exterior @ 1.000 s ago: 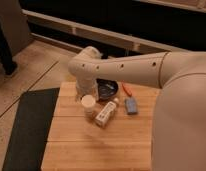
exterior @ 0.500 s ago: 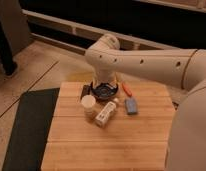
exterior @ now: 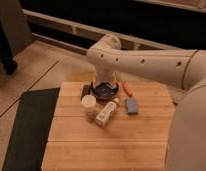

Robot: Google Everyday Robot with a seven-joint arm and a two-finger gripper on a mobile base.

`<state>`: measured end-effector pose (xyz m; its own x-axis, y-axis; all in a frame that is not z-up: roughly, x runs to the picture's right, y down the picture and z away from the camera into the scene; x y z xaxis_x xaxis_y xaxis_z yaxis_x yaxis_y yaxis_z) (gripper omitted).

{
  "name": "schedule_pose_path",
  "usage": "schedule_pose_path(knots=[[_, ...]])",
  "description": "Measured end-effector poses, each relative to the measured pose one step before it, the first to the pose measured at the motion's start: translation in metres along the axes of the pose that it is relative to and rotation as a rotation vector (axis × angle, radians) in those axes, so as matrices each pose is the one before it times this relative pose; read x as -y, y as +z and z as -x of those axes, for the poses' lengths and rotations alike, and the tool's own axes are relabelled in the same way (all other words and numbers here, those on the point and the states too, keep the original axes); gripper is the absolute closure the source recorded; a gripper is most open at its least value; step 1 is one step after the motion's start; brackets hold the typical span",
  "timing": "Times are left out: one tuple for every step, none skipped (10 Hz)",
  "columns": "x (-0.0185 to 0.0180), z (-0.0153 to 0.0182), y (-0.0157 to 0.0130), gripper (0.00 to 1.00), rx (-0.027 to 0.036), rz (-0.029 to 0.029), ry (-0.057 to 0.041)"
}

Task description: Drag the ceramic bowl in a circle

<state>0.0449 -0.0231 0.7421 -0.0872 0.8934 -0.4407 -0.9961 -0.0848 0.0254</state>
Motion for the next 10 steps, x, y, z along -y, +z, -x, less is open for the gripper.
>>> schedule_pose_path(knots=[[0.0203,0.01152,0.00932,0.35,-0.01452,0.01523,0.03099],[0.03393,0.01712,0.01298,0.35,-0.01508,-0.01667,0.01886],[0.02222,0.01543,0.01171,0.35,-0.00744,-0.02184,-0.00108],[0.01502,0.01672,0.0132,0.35,-0.00492,-0.01231,-0.0045],[0.01042,0.01612,0.01353,0.35,-0.00264,-0.00956,-0.00735],[0.00694,0.01161,0.01237,0.35,-0.00757,-0.00243,0.00093],[0.00431,0.00827,0.01338,0.35,-0.01221,0.00123,0.00357],[0.0019,0.00733,0.01868,0.35,-0.02094,0.00502,0.00387],[-0.00247,0.00201,0.01191,0.35,-0.01665,0.005,-0.00239],[-0.00404,0.0028,0.01295,0.35,-0.01148,0.00103,-0.01223]])
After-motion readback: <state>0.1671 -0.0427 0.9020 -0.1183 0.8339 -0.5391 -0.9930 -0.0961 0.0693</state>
